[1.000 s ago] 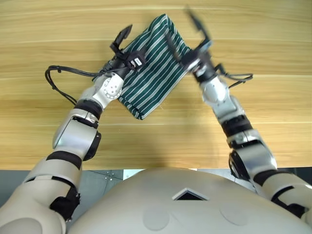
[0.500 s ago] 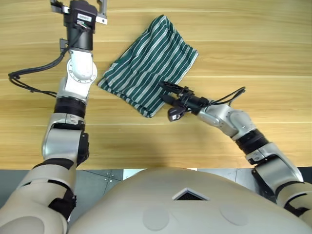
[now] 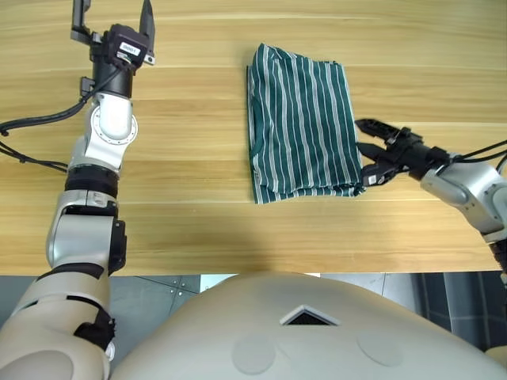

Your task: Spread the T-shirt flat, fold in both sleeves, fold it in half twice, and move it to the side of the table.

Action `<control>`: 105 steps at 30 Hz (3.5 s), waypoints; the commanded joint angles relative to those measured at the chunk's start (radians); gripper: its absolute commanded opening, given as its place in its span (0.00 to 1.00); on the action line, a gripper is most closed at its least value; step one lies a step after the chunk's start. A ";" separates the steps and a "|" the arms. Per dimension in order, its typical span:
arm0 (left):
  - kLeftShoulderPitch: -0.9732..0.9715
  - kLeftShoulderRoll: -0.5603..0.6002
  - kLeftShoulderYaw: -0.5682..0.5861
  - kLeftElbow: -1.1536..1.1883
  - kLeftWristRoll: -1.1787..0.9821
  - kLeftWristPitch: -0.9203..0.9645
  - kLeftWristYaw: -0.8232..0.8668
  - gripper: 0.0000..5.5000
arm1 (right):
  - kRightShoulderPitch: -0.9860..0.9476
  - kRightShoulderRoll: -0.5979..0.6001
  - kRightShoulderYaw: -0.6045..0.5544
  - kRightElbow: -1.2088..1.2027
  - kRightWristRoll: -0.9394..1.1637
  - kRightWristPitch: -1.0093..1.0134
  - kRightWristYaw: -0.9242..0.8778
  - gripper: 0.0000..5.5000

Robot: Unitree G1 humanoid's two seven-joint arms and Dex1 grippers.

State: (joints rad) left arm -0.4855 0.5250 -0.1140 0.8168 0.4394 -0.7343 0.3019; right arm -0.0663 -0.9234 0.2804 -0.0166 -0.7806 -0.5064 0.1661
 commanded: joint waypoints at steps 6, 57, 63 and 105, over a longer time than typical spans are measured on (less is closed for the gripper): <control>0.278 0.121 -0.187 -0.208 -0.042 -0.204 -0.392 0.74 | 0.001 0.171 -0.170 0.007 0.246 -0.048 -0.143 0.59; 0.302 0.120 -0.557 -0.244 0.124 -0.205 -0.779 0.30 | 0.036 0.046 -0.167 0.255 0.247 -0.083 -0.027 0.59; 0.308 0.108 -0.566 -0.223 0.119 -0.200 -0.776 0.20 | 0.094 0.033 -0.198 0.206 0.273 -0.061 0.024 0.59; 0.513 0.189 -0.514 -0.292 -0.001 -0.072 -0.750 0.01 | 0.338 0.000 -0.055 0.096 0.233 -0.120 0.211 0.59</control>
State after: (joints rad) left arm -0.0994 0.6982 -0.5591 0.3972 0.2855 -0.9320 -0.3957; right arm 0.2613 -0.8907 0.2186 0.0123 -0.4704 -0.6588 0.3479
